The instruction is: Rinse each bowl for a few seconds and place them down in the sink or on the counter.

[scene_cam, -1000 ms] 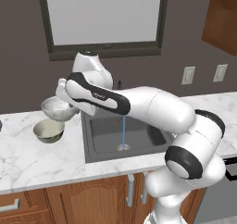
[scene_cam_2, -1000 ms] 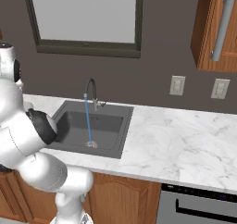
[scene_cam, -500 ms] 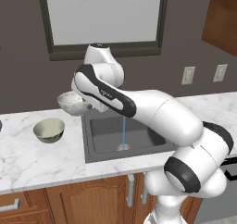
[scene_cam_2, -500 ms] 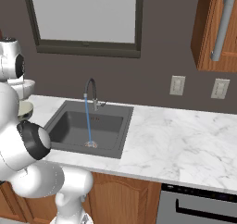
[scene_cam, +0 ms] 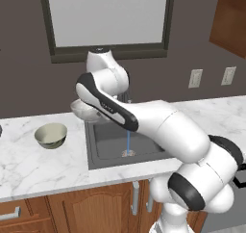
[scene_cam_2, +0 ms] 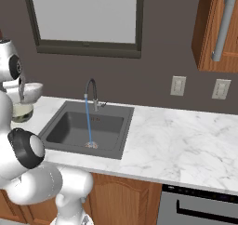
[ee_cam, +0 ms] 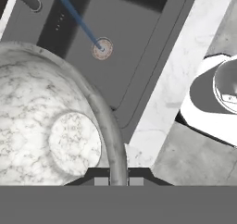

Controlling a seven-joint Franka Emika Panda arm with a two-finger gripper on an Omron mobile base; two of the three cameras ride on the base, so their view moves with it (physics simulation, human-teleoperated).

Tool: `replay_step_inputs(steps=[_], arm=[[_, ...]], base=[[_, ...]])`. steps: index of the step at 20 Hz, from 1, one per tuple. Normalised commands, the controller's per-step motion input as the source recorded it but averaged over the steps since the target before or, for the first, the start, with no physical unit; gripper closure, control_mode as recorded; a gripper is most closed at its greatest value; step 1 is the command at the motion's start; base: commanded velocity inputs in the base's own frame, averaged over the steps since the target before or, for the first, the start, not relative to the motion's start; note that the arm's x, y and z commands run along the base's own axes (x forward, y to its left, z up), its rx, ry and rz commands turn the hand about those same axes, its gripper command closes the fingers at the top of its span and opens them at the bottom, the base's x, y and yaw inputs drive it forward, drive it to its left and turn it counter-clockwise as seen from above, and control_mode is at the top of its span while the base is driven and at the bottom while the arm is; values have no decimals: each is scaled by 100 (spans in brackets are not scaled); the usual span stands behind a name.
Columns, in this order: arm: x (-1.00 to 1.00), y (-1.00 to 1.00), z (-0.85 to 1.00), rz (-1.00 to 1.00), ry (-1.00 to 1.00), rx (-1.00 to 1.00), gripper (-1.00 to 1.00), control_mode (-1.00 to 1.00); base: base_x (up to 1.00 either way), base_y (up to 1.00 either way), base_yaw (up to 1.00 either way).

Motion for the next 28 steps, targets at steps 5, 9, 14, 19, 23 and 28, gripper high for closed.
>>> replay_step_inputs(steps=[5,9,14,19,23,28], arm=[[-34,-12,-4,-21,-12,-16,100,-100],[-28,-9,-11,-21,-1,-8,100,-100],[-17,-29,-10,-23,3,-1,100,-100],[-4,-30,0,-22,4,0,100,-100],[1,-20,0,-16,2,0,100,-100],[7,-7,-14,-9,0,0,100,-100]], base=[[0,0,0],[0,0,0],[0,0,0],[0,0,0],[0,0,0],[0,0,0]])
